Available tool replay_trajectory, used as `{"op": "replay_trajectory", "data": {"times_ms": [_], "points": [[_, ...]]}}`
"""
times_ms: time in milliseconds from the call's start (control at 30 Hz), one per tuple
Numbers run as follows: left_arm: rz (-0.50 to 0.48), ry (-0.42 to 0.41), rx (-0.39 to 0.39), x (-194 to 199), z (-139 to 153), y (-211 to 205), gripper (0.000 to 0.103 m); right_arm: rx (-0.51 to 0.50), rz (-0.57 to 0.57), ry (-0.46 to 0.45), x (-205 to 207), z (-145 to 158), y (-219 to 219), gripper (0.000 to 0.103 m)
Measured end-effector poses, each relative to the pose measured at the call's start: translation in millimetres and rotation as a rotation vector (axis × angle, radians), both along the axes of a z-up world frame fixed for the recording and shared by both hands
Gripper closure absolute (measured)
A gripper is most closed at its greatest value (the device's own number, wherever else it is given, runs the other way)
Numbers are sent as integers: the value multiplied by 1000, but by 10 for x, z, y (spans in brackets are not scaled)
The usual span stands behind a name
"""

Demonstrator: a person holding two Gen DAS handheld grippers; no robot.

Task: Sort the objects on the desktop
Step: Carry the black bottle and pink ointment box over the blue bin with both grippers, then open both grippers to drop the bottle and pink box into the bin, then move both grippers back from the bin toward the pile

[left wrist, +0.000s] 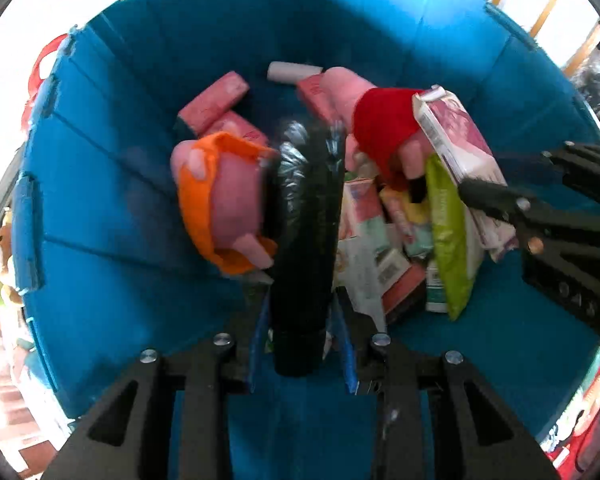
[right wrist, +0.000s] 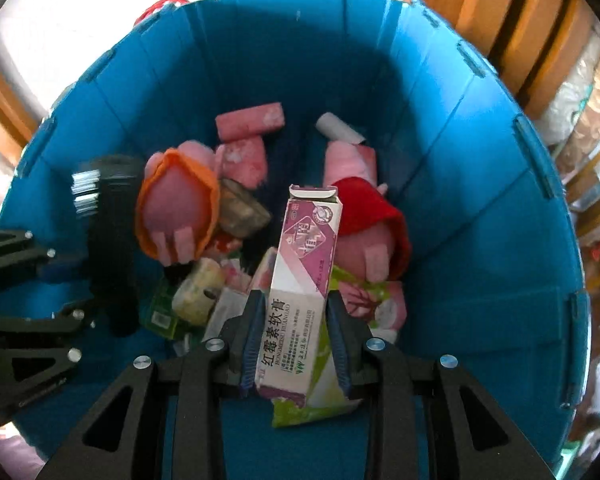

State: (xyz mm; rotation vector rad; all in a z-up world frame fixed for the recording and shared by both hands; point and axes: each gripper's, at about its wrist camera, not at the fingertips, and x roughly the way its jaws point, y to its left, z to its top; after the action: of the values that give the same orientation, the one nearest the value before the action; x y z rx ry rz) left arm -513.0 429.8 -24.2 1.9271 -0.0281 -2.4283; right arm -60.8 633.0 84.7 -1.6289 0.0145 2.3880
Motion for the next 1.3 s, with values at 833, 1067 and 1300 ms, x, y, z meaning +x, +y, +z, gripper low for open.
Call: {"op": "replay_trajectory", "data": {"times_ms": [833,1067,1300], "points": [[2,13,30,1,116,-51,73,40,55,-30,-66,-9,-104,31],[33,146,108,260,526,-223,73,25,37,16,-32,62,-78,10],[82,358,33,744,971,-443,73,17,39,133,113,247,-211,0]]}}
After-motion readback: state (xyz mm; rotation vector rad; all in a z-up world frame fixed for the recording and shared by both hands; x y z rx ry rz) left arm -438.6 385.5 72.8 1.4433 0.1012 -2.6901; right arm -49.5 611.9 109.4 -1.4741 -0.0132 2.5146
